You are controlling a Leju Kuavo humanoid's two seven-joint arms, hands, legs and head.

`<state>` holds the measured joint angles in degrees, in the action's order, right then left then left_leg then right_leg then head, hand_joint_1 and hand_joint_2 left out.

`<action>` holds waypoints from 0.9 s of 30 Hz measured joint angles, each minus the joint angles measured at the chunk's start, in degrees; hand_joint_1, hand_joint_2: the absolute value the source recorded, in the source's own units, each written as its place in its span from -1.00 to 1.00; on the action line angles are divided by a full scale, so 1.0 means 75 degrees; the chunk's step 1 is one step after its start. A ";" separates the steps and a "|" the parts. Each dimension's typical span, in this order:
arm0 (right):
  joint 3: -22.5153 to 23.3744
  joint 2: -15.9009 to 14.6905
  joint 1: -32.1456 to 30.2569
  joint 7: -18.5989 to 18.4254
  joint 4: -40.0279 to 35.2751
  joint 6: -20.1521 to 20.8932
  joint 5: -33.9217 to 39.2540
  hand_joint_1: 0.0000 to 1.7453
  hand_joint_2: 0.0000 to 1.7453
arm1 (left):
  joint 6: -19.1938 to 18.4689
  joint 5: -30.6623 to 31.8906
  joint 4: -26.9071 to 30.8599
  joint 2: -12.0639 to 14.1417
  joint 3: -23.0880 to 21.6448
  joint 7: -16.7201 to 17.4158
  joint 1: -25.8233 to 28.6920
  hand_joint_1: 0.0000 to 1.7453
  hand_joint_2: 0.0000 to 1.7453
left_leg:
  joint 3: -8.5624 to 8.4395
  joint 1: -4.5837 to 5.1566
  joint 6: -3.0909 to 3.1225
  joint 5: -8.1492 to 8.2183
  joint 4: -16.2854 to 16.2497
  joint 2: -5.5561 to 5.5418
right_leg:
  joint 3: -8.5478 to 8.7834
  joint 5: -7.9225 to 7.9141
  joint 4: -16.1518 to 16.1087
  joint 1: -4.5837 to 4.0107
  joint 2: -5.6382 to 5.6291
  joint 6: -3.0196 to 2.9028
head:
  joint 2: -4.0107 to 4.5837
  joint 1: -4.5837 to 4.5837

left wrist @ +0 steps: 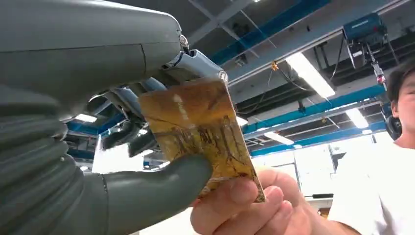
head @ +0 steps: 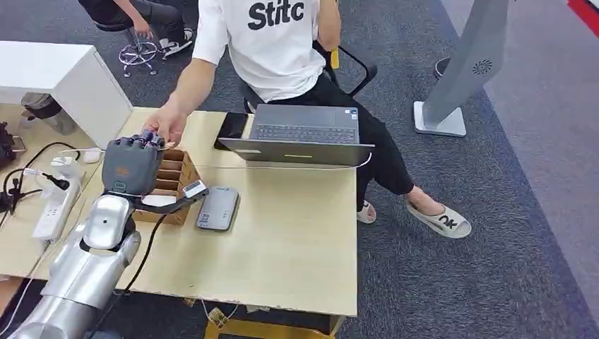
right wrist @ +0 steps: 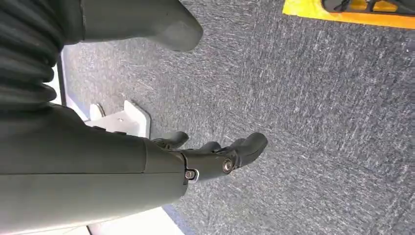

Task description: Pass the card to the sensor for recognition and then transmit it.

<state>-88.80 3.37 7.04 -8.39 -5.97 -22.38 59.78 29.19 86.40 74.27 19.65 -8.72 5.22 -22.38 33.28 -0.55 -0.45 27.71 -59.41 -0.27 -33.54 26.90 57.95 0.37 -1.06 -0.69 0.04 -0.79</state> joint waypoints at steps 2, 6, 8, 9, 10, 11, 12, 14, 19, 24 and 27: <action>-0.0003 0.0000 0.0005 0.0000 0.0000 0.0000 -0.0012 -1.00 1.00 | 0.0321 0.0093 0.0000 -0.0029 0.0000 0.0084 0.0035 -1.00 1.00 | 0.0000 0.0000 0.0001 0.0001 0.0000 -0.0001 | -0.0001 0.0002 0.0000 0.0000 0.0001 0.0002 | 0.0000 0.0003; 0.0000 0.0000 0.0019 0.0000 -0.0015 0.0012 0.0003 -1.00 1.00 | 0.0462 -0.0018 0.0006 -0.0122 -0.0003 0.0090 0.0069 -1.00 1.00 | 0.0002 0.0000 0.0003 0.0004 0.0000 -0.0002 | 0.0000 0.0005 -0.0001 0.0000 0.0003 0.0002 | 0.0000 0.0003; 0.0000 0.0000 0.0017 -0.0009 -0.0020 0.0012 0.0017 -1.00 1.00 | 0.0499 -0.0157 0.0076 -0.0163 -0.0003 0.0041 0.0151 -1.00 1.00 | 0.0002 0.0000 0.0004 0.0004 0.0000 -0.0001 | -0.0001 0.0005 -0.0001 0.0000 0.0001 0.0002 | 0.0000 0.0003; 0.0000 0.0000 0.0016 -0.0023 -0.0026 0.0015 0.0029 -1.00 1.00 | 0.0485 -0.0274 0.0117 -0.0187 -0.0003 -0.0018 0.0187 -1.00 1.00 | 0.0002 0.0000 0.0004 0.0004 0.0000 -0.0001 | -0.0001 0.0005 -0.0001 0.0000 0.0003 0.0002 | 0.0000 0.0003; 0.0000 0.0000 0.0017 -0.0026 -0.0029 0.0018 0.0055 -1.00 1.00 | 0.0410 -0.0485 0.0180 -0.0204 -0.0003 -0.0113 0.0235 -1.00 1.00 | 0.0002 0.0000 0.0004 0.0004 0.0000 -0.0001 | -0.0001 0.0005 -0.0001 0.0000 0.0003 0.0002 | -0.0003 0.0003; 0.0000 0.0000 0.0017 -0.0026 -0.0029 0.0017 0.0084 -1.00 1.00 | 0.0315 -0.0694 0.0280 -0.0213 -0.0003 -0.0198 0.0304 -1.00 1.00 | 0.0001 0.0000 0.0004 0.0004 0.0000 -0.0001 | -0.0001 0.0005 -0.0001 0.0000 0.0003 0.0002 | 0.0000 0.0003; 0.0000 0.0000 0.0015 -0.0026 -0.0032 0.0017 0.0111 -1.00 1.00 | 0.0193 -0.0892 0.0394 -0.0230 -0.0003 -0.0268 0.0381 -1.00 1.00 | 0.0001 0.0000 0.0004 0.0004 0.0000 -0.0001 | 0.0000 0.0005 -0.0001 0.0000 0.0003 0.0002 | 0.0000 0.0000; 0.0000 0.0000 0.0007 -0.0023 -0.0032 0.0020 0.0207 -1.00 1.00 | -0.0332 -0.1470 0.0735 -0.0256 -0.0003 -0.0452 0.0609 -1.00 1.00 | 0.0001 0.0000 0.0004 0.0004 0.0000 0.0000 | 0.0000 0.0004 -0.0001 0.0000 0.0001 0.0002 | 0.0000 0.0003; 0.0000 0.0000 -0.0027 0.0003 -0.0029 0.0009 0.0434 -1.00 1.00 | -0.2127 -0.2603 0.1678 -0.0081 -0.0015 -0.0574 0.1192 -1.00 1.00 | 0.0003 -0.0001 0.0002 0.0006 0.0001 0.0001 | -0.0002 0.0006 -0.0001 -0.0001 0.0000 0.0001 | -0.0003 0.0003; 0.0009 0.0000 -0.0061 0.0012 -0.0029 0.0000 0.0586 -1.00 1.00 | -0.3125 -0.3537 0.2404 0.0361 -0.0009 -0.0630 0.1678 -1.00 1.00 | 0.0004 -0.0003 0.0001 0.0006 0.0003 0.0000 | -0.0003 0.0010 -0.0001 -0.0002 0.0005 0.0000 | 0.0000 0.0003; 0.0009 0.0000 -0.0068 0.0023 -0.0029 0.0000 0.0627 -1.00 1.00 | -0.3441 -0.3657 0.2655 0.0671 0.0041 -0.0606 0.1892 -1.00 1.00 | 0.0004 -0.0003 0.0001 0.0006 0.0003 0.0000 | -0.0002 0.0010 -0.0001 -0.0002 0.0004 0.0000 | 0.0000 0.0003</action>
<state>-88.74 3.37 6.53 -8.22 -6.19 -22.38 64.48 3.38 58.97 94.18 24.68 -8.41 0.68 -8.18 33.31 -0.58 -0.44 27.75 -59.39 -0.26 -33.55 26.98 57.94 0.35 -1.02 -0.69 0.04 -0.77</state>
